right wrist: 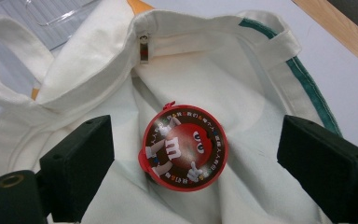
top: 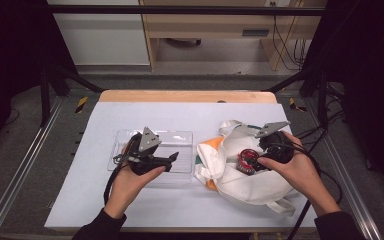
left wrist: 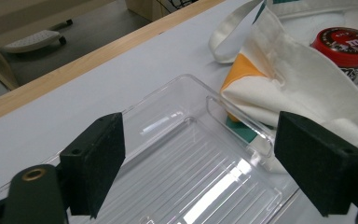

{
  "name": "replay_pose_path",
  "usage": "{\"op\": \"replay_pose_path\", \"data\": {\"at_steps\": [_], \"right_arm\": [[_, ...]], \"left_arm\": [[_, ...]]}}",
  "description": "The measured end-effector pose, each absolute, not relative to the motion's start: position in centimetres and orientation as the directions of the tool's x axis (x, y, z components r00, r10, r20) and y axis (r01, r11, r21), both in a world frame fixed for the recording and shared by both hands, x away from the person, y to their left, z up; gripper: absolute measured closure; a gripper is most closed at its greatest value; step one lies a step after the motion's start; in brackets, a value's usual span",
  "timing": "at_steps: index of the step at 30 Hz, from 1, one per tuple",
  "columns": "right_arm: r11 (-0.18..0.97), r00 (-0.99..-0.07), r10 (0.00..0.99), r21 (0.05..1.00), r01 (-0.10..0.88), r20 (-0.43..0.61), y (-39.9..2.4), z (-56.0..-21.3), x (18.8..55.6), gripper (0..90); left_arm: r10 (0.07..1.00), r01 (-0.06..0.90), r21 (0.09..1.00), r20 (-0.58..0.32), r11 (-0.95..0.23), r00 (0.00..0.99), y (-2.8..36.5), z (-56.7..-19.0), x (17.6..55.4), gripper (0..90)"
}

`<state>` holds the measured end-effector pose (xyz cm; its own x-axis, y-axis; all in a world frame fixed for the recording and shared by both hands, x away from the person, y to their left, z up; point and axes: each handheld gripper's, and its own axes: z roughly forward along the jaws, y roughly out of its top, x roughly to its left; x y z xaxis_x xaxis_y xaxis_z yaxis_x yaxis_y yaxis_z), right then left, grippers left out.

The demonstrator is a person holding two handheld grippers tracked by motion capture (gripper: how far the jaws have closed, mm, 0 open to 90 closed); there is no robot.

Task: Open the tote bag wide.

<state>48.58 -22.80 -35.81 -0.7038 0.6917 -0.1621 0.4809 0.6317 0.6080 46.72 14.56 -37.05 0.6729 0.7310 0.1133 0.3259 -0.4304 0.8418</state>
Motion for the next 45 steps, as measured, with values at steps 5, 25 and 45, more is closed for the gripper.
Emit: {"op": "replay_pose_path", "data": {"at_steps": [5, 25, 45], "right_arm": [[0.641, -0.71, 0.689, 0.582, 0.501, -0.148, -22.5, -35.9, 49.1, 12.8], [0.739, -0.798, 0.594, 0.461, 0.491, -0.104, -22.1, -37.1, 49.6, 15.3], [0.796, -0.828, 0.551, 0.365, 0.483, -0.107, -21.1, -40.1, 51.9, 14.6]], "left_arm": [[0.736, 0.323, 0.84, 0.126, -0.436, 0.665, 15.8, -36.8, 46.7, 16.4], [0.814, 0.373, 0.845, 0.118, -0.383, 0.569, 22.8, -36.4, 46.8, 15.1], [0.84, 0.402, 0.836, 0.122, -0.374, 0.529, 24.6, -36.8, 46.8, 15.1]]}}
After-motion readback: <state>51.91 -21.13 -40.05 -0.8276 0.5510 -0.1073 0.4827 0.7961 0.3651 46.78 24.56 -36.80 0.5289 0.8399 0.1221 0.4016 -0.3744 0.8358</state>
